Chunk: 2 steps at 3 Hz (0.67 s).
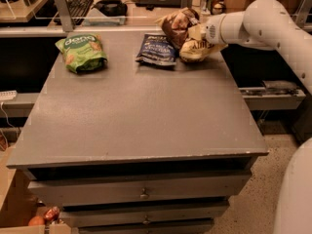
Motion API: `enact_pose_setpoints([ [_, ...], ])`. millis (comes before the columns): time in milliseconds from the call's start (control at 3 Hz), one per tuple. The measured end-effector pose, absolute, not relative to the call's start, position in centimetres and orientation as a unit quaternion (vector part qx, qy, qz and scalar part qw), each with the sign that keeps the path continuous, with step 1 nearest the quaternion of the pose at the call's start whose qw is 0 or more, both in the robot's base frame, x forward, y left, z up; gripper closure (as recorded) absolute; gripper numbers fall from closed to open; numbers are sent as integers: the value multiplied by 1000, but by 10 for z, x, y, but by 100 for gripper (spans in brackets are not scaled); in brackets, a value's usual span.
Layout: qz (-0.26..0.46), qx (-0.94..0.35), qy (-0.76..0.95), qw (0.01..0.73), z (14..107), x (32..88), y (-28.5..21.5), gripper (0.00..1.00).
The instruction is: Move brown chip bag near blue chip bag
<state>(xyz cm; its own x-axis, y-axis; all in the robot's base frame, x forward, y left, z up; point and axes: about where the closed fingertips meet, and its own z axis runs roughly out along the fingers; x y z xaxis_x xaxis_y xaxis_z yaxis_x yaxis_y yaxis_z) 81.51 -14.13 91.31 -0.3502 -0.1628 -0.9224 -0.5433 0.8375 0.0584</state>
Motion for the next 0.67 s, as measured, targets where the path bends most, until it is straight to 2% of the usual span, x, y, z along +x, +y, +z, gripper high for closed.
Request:
enact_pose_setpoints([
  [333,199,-223,800,521,921,816,-121,82],
  [667,207,-216,809,507,914,811,-119,59],
])
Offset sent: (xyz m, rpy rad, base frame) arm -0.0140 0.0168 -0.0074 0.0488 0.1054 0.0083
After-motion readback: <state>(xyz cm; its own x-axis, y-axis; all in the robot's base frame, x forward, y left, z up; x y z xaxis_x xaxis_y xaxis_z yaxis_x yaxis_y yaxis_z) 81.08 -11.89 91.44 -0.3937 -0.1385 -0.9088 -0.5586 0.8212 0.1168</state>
